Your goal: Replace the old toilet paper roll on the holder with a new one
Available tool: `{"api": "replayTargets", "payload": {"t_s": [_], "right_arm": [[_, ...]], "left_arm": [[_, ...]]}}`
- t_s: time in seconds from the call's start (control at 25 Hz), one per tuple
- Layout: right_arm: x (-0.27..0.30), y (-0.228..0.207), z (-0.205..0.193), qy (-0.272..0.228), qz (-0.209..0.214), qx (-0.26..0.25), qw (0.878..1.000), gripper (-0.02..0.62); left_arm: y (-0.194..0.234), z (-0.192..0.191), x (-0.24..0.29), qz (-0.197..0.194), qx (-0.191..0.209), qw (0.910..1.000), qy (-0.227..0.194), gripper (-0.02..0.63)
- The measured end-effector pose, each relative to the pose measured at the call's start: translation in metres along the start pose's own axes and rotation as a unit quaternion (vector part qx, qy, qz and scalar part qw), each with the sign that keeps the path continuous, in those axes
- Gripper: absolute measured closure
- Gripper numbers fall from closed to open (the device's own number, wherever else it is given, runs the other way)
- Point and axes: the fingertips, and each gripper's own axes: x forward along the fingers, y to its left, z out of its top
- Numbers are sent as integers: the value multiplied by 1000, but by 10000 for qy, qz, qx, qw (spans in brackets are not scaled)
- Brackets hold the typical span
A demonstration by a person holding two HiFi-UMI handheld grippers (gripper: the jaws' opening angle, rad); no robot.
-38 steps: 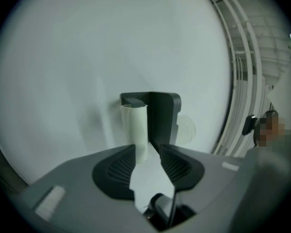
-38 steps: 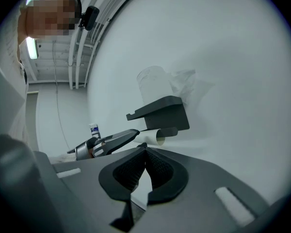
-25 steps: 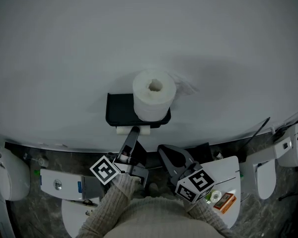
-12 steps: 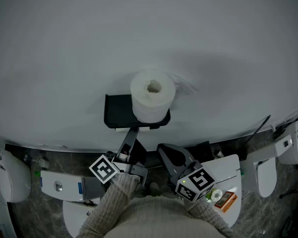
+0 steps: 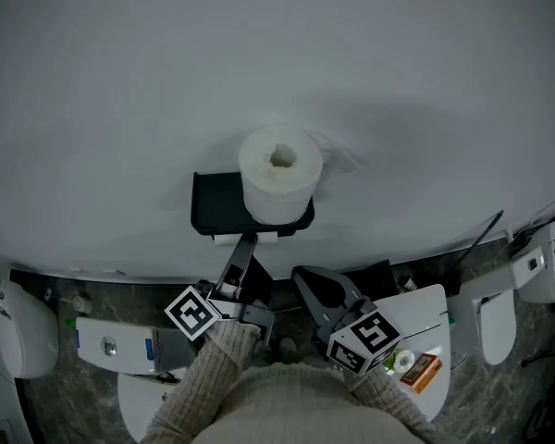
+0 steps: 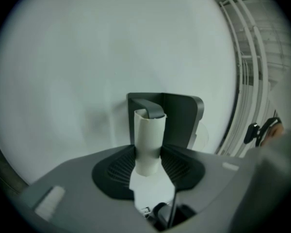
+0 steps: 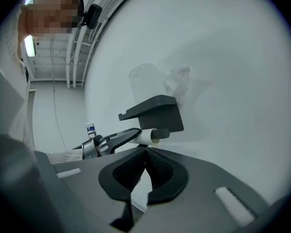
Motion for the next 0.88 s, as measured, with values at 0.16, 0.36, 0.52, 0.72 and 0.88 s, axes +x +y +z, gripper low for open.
{"api": "replayTargets", "payload": {"t_s": [0.16,0.36,0.52,0.72,0.88], "right_arm": [[-3,0,-1,-14,-13,4,10000,598],[-11,-4,-1,-14,-121,6,9999,598],[-19,-9,-1,-45,-227,14,9997,598],[-29,-18,1,-118,-388,65,9992,598],[-38,-29,3,-163,-563,64,9983,598]], "left_arm": [[0,-3,2,-20,29,10000,63,451],[-4,-10,9,-95,46,9998,182,453],[-4,-22,15,-135,-8,9994,322,451],[-3,-38,22,-131,-117,9985,527,453],[-3,-50,30,-169,-135,9975,676,453]]}}
